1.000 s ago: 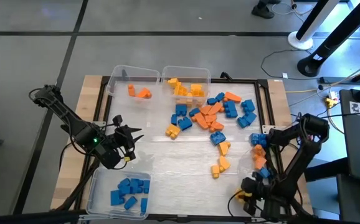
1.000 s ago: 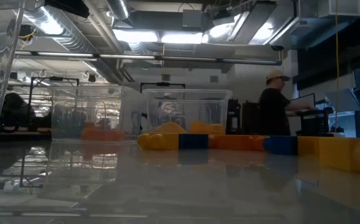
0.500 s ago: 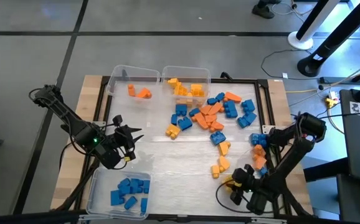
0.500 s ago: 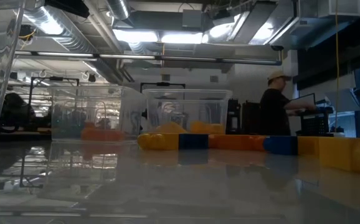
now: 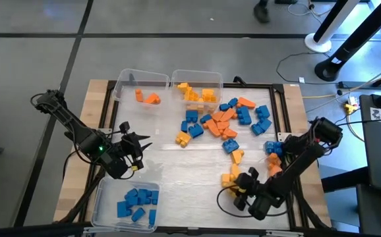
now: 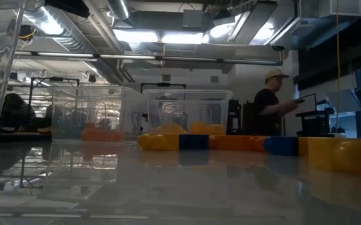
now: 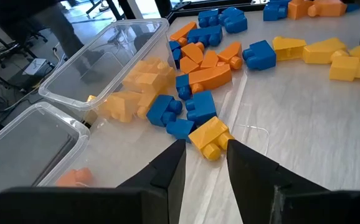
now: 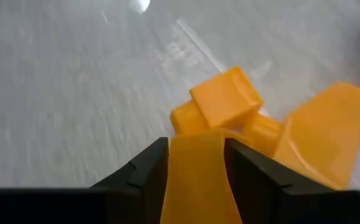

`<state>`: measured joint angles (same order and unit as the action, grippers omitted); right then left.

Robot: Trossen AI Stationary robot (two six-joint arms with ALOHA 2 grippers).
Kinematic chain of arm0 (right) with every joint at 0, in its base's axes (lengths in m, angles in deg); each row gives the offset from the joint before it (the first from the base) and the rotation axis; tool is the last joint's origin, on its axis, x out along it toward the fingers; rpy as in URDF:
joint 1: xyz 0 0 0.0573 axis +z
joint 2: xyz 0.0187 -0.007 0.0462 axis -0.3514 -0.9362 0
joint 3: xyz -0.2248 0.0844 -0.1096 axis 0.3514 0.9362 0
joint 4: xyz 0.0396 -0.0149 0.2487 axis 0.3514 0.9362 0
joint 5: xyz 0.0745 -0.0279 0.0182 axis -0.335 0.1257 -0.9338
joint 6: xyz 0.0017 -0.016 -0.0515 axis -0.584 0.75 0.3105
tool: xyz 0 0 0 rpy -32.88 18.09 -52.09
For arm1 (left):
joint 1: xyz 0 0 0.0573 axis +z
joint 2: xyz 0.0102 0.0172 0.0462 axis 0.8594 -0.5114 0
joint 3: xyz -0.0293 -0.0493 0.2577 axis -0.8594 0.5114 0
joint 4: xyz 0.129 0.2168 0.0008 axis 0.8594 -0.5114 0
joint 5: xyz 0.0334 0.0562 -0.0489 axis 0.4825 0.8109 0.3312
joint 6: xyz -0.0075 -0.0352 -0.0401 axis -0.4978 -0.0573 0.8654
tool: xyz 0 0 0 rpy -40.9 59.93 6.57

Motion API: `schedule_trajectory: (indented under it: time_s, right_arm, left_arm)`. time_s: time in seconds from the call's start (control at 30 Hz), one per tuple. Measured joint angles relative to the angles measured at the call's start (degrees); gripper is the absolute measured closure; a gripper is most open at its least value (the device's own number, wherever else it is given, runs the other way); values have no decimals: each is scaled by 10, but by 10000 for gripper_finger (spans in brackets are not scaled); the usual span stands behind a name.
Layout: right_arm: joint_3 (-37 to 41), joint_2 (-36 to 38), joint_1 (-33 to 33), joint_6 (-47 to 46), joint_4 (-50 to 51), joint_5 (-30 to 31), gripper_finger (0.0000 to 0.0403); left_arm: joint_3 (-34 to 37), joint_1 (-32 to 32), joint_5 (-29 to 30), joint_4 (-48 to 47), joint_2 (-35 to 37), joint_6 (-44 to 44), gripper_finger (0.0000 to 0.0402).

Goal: Sort blocks
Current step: Put the yellow game piece into the top right transparent bin

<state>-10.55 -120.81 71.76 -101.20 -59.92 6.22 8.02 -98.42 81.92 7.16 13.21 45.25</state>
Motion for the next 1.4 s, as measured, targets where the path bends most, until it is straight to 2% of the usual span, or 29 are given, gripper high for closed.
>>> schedule_trajectory:
  time_s: [0.2,0.47,0.7,0.87,1.0,1.27,1.4]
  right_arm:
    - [0,0,-11,35,-6,-43,291]
    - [-2,-11,-10,48,-4,-62,350]
    - [-2,-7,-10,113,-6,-70,358]
    - [-2,-7,-11,121,-6,-71,358]
    - [-2,-7,-11,121,-5,-75,342]
    - [-1,-6,-11,121,-2,-76,248]
    - [-1,-6,-11,121,0,-77,220]
  left_arm:
    - [0,0,0,0,0,0,295]
    - [0,0,-3,0,0,0,295]
    - [0,0,-4,0,0,0,295]
    - [0,0,-4,0,0,1,295]
    - [0,0,-4,0,0,2,295]
    - [0,0,-4,0,0,2,295]
    - [0,0,-4,0,0,2,295]
